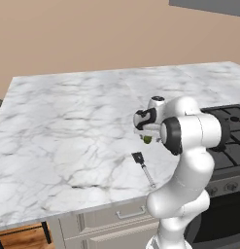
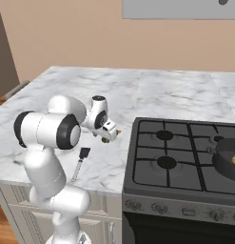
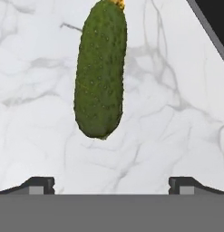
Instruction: Put the squash and cucumber in the pot. Retrieve the spatula and lightly stir the vegetables in the pot.
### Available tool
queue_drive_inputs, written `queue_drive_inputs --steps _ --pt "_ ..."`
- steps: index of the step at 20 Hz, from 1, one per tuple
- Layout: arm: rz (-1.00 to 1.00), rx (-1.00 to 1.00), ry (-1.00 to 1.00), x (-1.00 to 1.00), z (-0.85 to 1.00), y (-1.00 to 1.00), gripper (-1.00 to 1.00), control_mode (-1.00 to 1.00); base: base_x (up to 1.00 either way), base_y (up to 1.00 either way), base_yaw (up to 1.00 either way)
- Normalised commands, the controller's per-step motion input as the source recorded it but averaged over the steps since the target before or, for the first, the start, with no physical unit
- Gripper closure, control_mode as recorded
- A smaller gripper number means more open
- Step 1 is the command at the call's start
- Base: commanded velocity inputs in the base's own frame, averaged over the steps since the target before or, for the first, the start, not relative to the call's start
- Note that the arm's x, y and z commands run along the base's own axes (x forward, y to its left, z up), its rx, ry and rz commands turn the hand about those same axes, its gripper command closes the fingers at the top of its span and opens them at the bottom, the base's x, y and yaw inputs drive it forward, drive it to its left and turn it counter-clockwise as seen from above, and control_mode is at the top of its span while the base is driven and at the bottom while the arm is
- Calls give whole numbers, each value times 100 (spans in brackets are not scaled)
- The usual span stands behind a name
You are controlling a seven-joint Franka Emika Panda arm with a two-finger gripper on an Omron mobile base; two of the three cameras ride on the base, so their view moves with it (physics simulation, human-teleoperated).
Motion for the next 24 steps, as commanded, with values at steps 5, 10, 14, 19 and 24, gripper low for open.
queue_drive_inputs --steps 5,10,14,19,24 --pt "-8 0 -1 46 0 0 -100 -100 0 0 0" --pt "-9 0 0 50 -11 0 -100 -100 0 0 0" --pt "-3 0 5 16 -31 -5 -100 -100 0 0 0" --pt "3 0 1 -3 -20 -15 -100 -100 0 0 0" --pt "16 0 0 0 -5 -10 -100 -100 0 0 0"
